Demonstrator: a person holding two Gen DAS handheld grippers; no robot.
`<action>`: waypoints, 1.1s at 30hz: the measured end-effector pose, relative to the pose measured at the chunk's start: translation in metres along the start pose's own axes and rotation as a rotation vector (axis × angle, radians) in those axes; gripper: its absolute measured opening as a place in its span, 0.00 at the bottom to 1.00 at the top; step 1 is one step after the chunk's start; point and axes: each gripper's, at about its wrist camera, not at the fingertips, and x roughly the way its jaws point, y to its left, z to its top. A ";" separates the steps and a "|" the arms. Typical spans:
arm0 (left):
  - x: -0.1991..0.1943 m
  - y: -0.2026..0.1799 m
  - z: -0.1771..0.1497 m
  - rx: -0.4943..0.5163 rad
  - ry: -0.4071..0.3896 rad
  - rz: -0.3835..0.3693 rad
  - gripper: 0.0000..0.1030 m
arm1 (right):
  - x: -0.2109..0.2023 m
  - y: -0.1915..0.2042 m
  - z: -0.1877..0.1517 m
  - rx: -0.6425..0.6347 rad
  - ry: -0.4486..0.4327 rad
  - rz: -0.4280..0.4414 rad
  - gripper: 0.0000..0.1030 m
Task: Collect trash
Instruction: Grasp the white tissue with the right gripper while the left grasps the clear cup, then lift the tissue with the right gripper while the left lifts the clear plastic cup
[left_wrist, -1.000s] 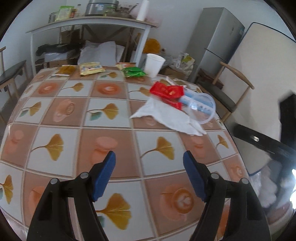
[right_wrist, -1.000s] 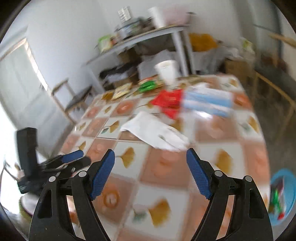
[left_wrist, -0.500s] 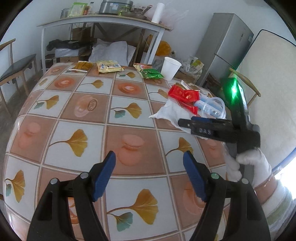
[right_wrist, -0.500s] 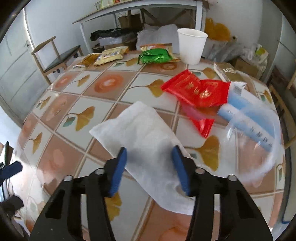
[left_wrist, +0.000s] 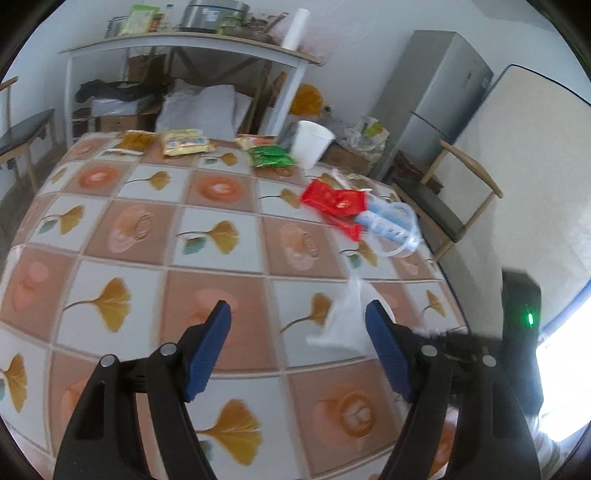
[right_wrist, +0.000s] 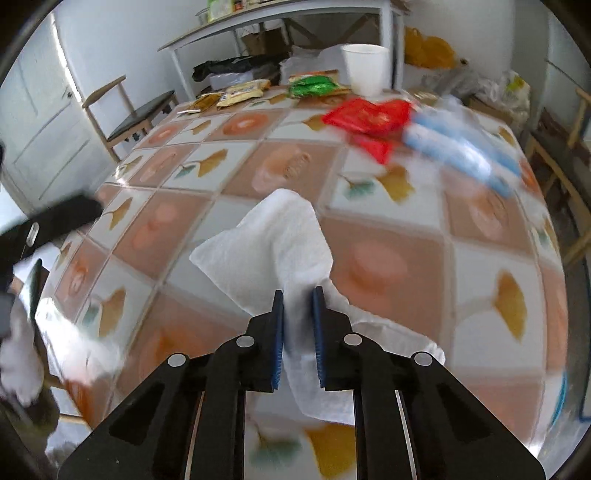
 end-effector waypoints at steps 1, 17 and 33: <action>0.002 -0.005 0.002 0.004 0.002 -0.014 0.71 | -0.005 -0.008 -0.006 0.030 -0.002 -0.005 0.11; 0.144 -0.129 0.066 0.225 0.100 -0.208 0.63 | -0.060 -0.120 -0.070 0.467 -0.121 0.012 0.11; 0.076 -0.141 0.034 0.633 0.174 0.031 0.05 | -0.062 -0.123 -0.075 0.443 -0.138 0.016 0.11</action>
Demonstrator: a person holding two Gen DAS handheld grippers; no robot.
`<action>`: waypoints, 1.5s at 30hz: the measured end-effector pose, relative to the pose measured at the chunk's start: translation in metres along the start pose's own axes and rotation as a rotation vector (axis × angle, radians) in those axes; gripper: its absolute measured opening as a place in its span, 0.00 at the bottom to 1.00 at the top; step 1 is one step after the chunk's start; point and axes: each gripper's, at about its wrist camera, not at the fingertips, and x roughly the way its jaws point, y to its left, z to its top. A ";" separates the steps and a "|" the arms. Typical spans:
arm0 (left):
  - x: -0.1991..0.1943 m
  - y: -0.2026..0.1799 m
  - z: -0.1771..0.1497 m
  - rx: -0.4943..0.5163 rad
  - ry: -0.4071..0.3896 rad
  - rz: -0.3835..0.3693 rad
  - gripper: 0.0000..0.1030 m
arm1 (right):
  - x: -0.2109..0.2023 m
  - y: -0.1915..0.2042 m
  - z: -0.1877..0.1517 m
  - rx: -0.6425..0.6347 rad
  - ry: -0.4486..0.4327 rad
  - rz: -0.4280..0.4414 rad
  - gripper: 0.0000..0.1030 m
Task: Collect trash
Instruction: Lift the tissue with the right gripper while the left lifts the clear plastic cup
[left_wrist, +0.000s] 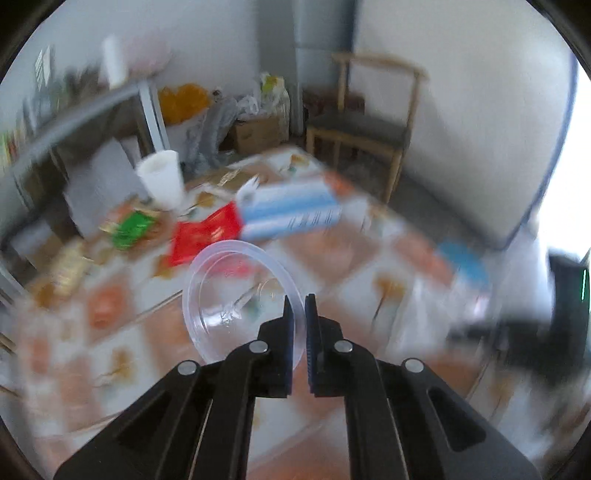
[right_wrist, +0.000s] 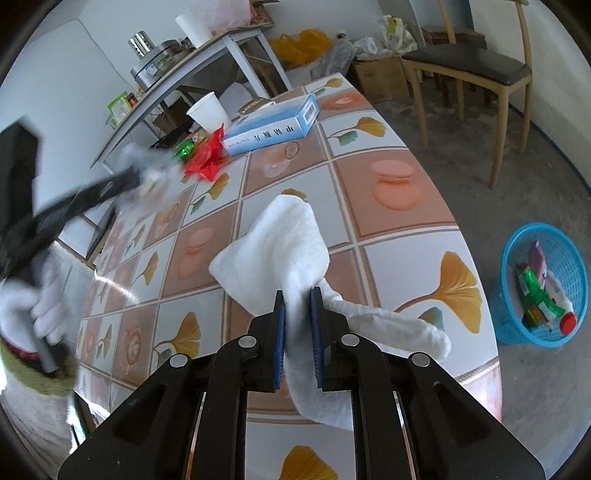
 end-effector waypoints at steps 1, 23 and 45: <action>-0.005 -0.004 -0.009 0.062 0.039 0.034 0.05 | 0.000 0.000 0.000 0.002 -0.002 0.003 0.11; -0.076 -0.002 -0.074 -0.044 -0.084 -0.141 0.64 | 0.001 0.000 -0.001 0.020 -0.012 0.005 0.11; -0.078 0.053 -0.151 -0.324 -0.165 -0.131 0.65 | 0.001 0.002 -0.001 0.018 -0.006 -0.026 0.11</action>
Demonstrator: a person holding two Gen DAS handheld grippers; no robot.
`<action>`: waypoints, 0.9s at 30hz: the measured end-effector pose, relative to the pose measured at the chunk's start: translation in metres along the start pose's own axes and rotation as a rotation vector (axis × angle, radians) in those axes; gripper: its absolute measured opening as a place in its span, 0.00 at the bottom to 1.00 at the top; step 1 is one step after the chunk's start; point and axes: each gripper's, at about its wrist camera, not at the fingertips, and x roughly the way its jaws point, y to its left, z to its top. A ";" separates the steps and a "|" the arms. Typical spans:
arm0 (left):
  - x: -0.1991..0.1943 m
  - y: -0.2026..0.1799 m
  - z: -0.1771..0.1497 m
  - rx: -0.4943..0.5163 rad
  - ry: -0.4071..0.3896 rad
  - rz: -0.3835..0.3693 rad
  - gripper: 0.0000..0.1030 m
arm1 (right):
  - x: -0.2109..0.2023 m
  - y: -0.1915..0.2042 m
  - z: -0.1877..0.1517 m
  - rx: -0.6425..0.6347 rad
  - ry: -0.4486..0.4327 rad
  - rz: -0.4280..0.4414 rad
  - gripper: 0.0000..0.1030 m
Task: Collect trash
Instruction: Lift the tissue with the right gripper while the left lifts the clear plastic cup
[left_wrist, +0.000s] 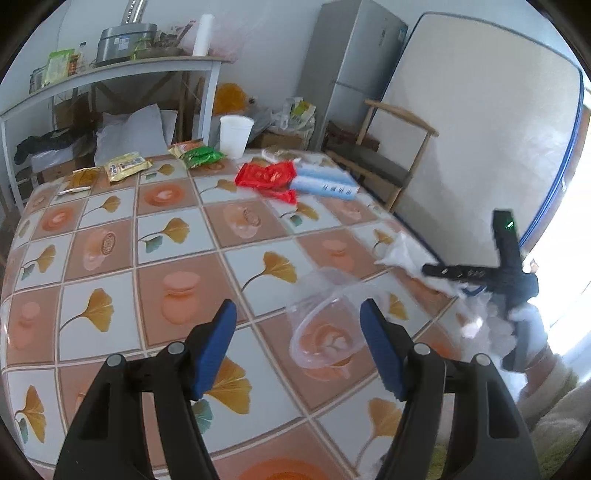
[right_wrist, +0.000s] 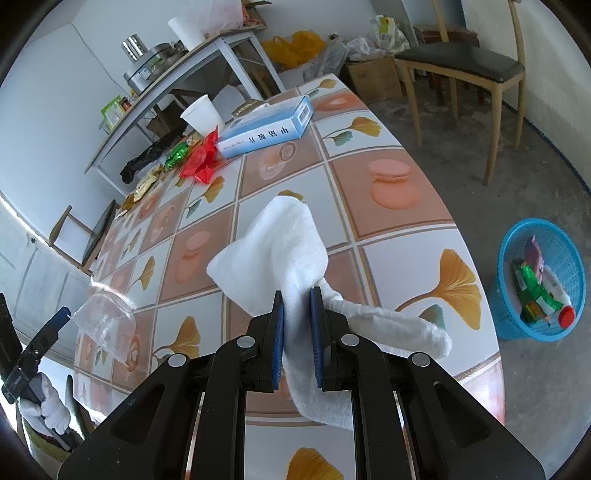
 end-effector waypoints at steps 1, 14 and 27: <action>0.005 0.001 -0.001 0.005 0.011 0.000 0.65 | 0.000 0.000 0.000 0.001 0.000 0.000 0.11; 0.046 0.017 -0.005 -0.363 0.161 -0.233 0.05 | 0.000 0.005 -0.001 -0.020 0.000 -0.033 0.11; 0.050 0.017 0.003 -0.416 0.298 -0.151 0.05 | 0.000 0.005 -0.001 -0.015 0.001 -0.030 0.11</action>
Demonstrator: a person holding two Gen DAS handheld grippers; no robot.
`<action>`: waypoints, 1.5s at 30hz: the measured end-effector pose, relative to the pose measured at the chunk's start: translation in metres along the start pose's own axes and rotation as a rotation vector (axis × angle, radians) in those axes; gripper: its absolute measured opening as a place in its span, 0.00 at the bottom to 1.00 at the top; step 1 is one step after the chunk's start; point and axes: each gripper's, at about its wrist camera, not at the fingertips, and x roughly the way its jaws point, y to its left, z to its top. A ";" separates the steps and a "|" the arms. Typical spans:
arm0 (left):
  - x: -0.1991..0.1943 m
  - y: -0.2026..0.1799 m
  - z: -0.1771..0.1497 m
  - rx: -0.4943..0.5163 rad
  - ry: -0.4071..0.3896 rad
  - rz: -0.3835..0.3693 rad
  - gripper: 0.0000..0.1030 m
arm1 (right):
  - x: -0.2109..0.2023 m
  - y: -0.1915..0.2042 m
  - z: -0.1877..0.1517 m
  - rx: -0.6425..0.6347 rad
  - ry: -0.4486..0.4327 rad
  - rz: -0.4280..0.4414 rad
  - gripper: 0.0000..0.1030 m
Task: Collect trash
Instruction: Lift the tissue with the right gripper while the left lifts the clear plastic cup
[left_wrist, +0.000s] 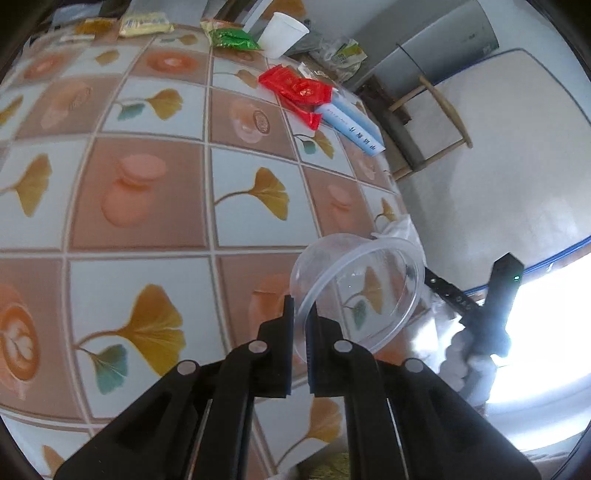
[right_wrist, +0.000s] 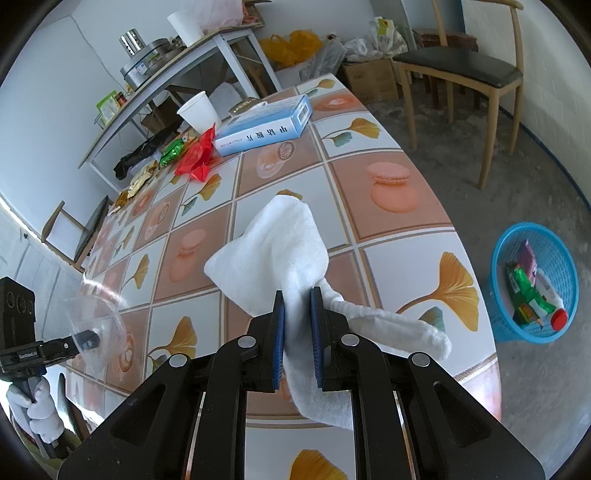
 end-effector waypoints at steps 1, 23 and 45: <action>0.000 -0.001 0.001 0.007 -0.004 0.009 0.05 | 0.000 0.000 0.000 0.001 0.000 0.000 0.11; 0.013 -0.020 0.033 0.139 -0.157 0.210 0.19 | -0.001 0.016 0.003 -0.084 -0.013 -0.021 0.28; -0.002 -0.069 0.023 0.261 -0.275 0.245 0.05 | -0.023 0.007 0.007 0.063 -0.042 0.063 0.06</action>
